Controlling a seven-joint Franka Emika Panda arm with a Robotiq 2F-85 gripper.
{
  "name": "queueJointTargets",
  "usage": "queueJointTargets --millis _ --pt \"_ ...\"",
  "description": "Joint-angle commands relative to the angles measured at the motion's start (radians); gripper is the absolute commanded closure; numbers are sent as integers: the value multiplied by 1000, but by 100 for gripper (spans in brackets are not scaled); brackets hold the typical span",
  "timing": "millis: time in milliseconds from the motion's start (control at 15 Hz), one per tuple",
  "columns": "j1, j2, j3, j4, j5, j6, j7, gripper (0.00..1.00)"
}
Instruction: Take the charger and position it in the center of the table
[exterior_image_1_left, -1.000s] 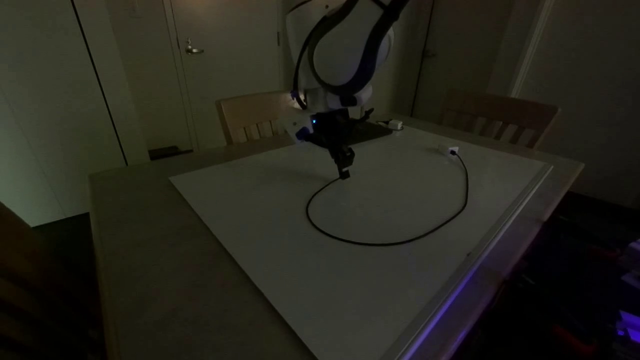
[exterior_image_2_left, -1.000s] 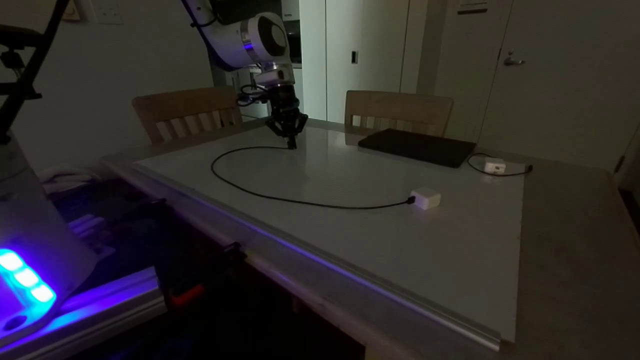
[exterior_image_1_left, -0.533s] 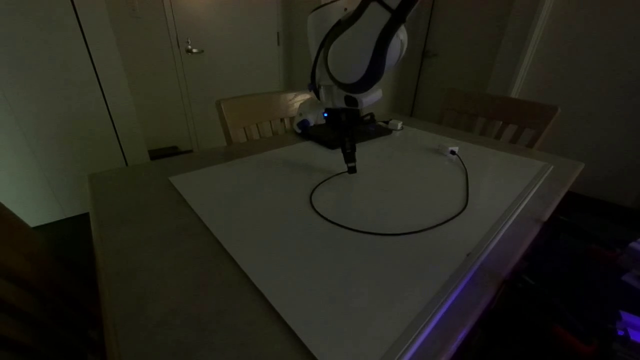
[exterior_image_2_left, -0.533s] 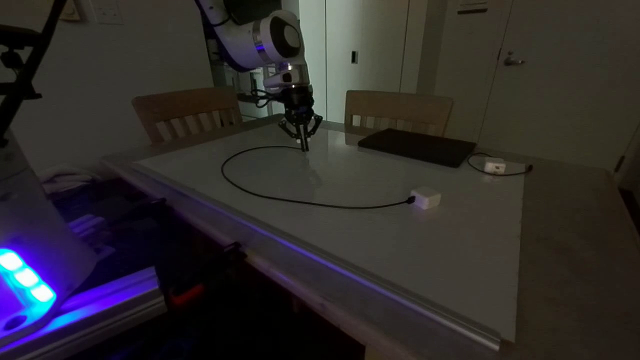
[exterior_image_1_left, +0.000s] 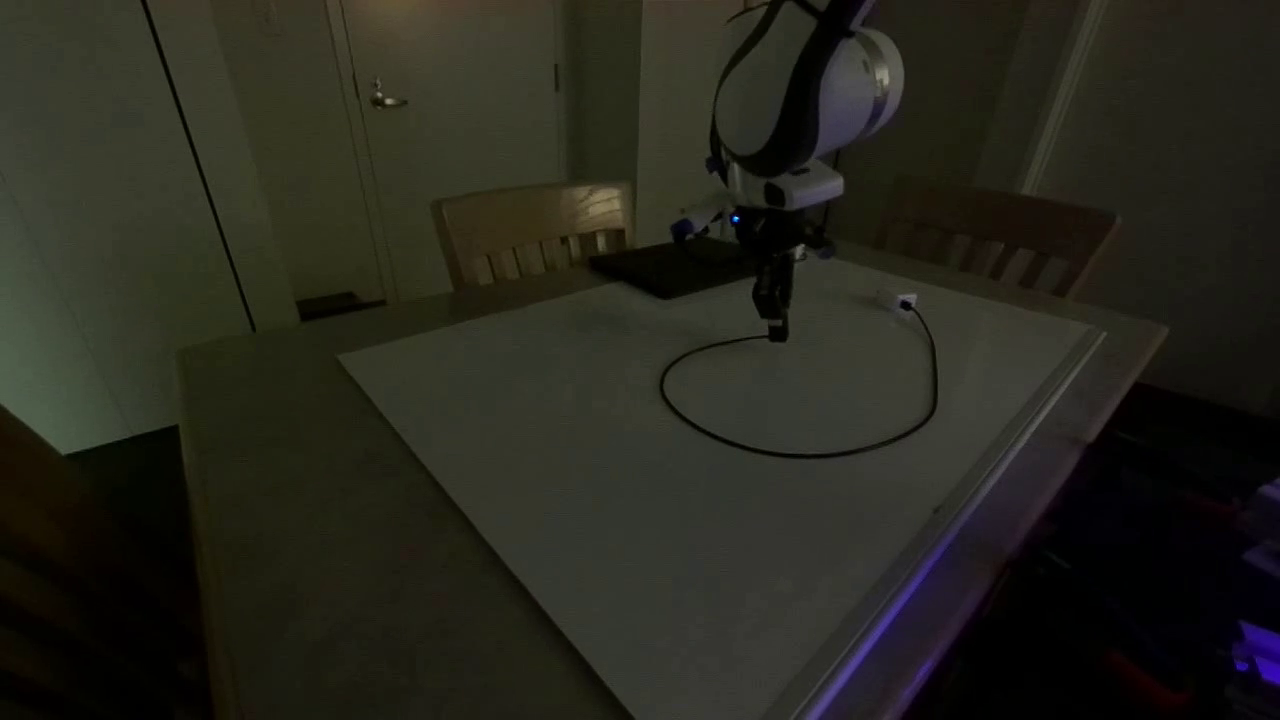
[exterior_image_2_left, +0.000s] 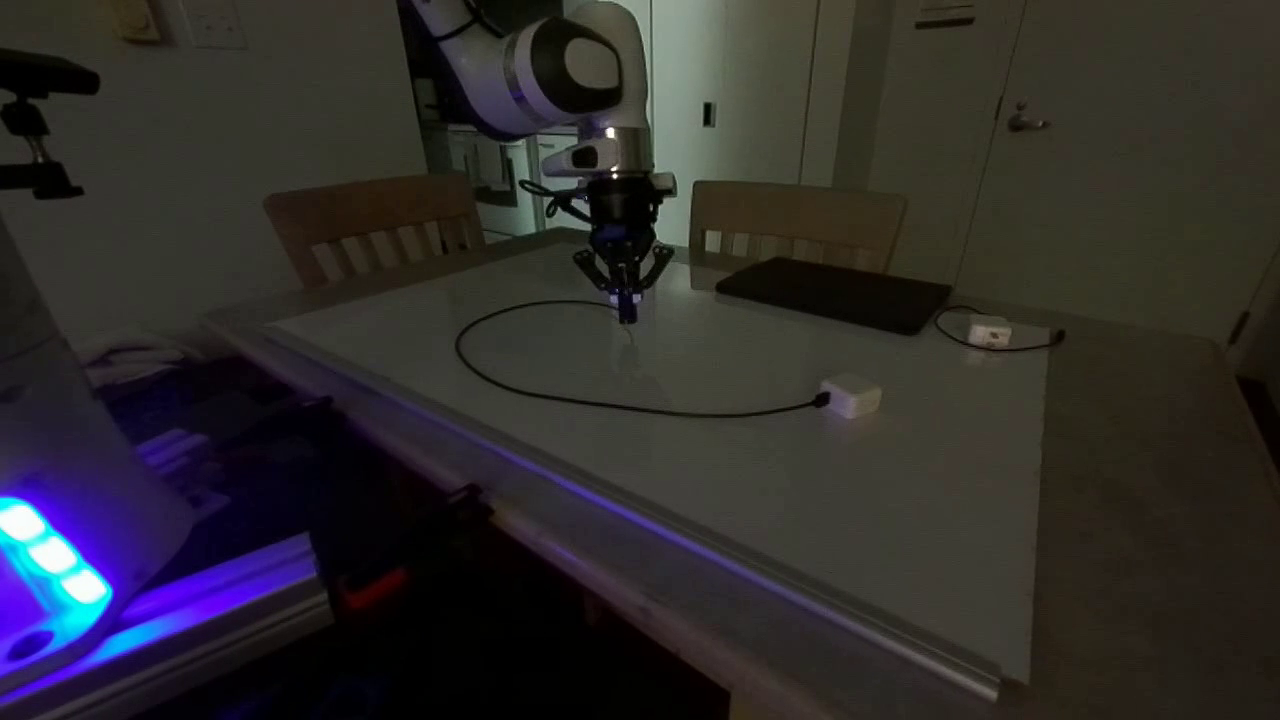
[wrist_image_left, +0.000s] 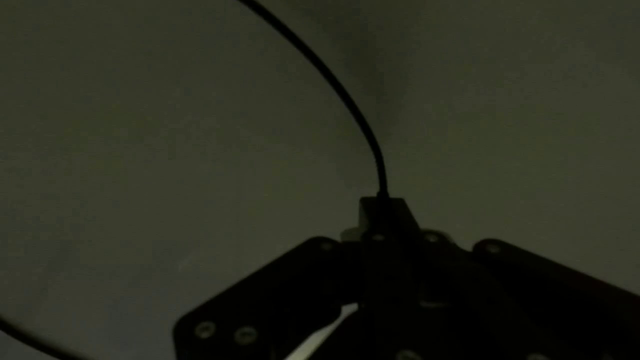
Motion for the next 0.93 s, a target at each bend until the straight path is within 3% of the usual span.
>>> queueJointTargets --millis 0,67,133,467,667,867 --pt "63 -92 -64 -136 104 -14 0 98" --pt "45 -115 -36 -153 99 -18 -15 98" --pt "45 -40 -50 -86 77 -11 -1 94" --pt "67 -57 -65 -104 109 -26 0 98" --pt "178 4 -200 -95 276 4 1 98" --pt "265 66 -309 -88 462 -55 0 98"
